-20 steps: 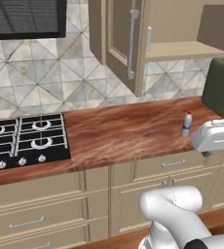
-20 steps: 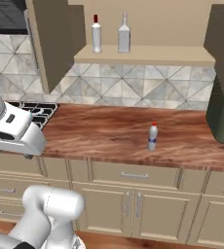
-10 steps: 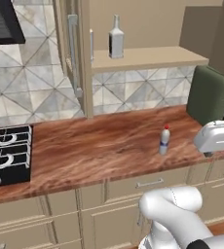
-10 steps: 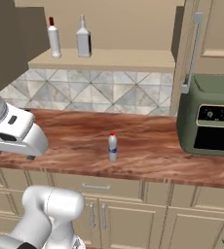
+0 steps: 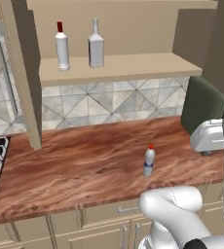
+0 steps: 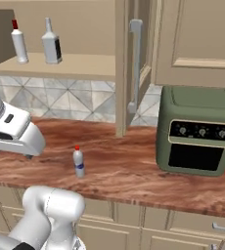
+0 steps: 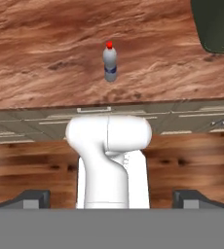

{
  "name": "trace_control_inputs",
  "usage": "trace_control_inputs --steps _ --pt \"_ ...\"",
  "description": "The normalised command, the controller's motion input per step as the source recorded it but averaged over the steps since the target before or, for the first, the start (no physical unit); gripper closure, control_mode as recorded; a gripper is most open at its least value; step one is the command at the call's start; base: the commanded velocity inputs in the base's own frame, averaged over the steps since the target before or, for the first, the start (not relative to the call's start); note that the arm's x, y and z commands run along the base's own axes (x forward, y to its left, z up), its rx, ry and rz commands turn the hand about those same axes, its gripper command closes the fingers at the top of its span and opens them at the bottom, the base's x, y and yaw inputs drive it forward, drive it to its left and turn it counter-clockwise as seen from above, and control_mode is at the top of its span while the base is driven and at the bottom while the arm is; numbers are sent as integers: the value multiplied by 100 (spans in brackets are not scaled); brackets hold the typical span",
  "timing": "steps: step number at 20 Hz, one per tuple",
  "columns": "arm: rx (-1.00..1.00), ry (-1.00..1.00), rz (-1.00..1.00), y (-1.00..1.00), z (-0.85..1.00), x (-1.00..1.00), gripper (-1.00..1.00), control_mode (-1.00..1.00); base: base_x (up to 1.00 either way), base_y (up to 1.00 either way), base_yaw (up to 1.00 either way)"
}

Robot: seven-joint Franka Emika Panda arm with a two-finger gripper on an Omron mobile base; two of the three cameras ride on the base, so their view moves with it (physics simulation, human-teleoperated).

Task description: Sort all alcoholic drinks to one cabinet, and non-alcoholic drinks to the other.

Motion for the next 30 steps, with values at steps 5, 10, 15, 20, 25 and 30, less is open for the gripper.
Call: trace_control_inputs --steps 5,10,15,20,25,30 --pt "0 0 0 0 0 0 -100 100 45 -32 5" --pt "0 0 -6 8 0 18 -100 -100 15 2 -3" --pt "-1 0 -24 41 -1 20 -100 -100 0 0 0" --pt "-1 -4 -39 58 -18 28 -100 -100 0 0 0" --pt "-1 -13 -38 36 -28 50 -100 -100 0 0 0" --pt "-1 -11 -36 18 -36 60 -100 -100 0 0 0"
